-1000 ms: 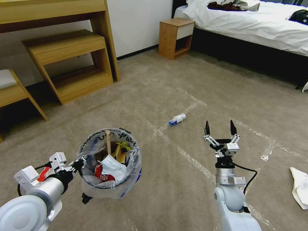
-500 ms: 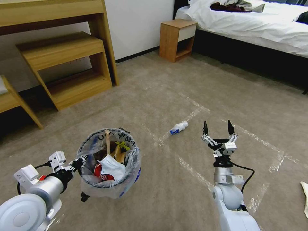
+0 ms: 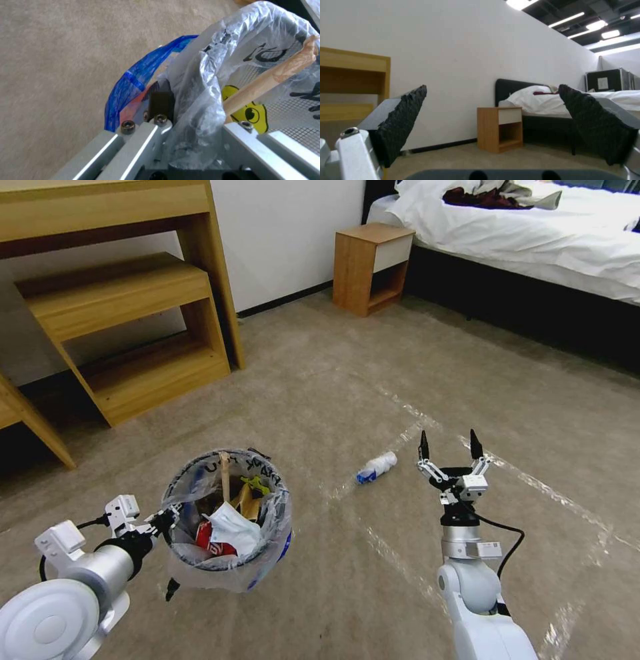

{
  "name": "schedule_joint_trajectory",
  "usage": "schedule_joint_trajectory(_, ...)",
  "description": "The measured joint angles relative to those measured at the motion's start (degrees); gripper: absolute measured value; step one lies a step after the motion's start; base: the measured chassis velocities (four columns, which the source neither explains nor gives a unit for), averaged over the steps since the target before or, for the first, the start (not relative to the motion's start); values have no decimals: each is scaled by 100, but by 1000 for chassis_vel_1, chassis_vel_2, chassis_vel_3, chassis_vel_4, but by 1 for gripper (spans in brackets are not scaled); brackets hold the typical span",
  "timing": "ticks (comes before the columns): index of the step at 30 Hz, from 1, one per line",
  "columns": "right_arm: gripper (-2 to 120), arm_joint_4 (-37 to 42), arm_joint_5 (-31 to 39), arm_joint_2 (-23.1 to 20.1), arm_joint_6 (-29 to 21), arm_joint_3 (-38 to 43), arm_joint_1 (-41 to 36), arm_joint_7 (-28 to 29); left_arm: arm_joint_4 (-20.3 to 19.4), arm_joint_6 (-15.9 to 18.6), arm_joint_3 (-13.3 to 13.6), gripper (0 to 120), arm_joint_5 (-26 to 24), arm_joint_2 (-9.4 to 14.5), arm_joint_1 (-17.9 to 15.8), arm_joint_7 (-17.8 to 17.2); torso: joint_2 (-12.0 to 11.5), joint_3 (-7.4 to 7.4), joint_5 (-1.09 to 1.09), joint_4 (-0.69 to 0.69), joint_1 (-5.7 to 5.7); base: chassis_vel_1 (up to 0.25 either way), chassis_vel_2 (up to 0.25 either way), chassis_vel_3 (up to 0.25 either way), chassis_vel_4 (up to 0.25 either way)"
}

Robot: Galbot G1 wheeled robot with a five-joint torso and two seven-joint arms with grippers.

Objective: Pick up the trash bin and place the garbage on the floor into it.

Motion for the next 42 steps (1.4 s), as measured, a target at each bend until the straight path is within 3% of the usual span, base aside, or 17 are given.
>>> schedule_joint_trajectory(23,100,-91,-55,58,116,-40,18,25,89,4,17,0,12,73,-27,-4,0,0,0,-1,1,-194,188,188,-192)
schedule_joint_trajectory(36,100,-179,-24,31,179,-70,98,36,104,4,18,0,-2,96,-41,-14,0,0,0,-1,1,-77,76,62,-75)
schedule_joint_trajectory(42,100,-250,-404,-227,-29,-147,165,672,102,4,5,0,-17,119,-19,-19,0,-1,1,-1,1,0,0,0,0)
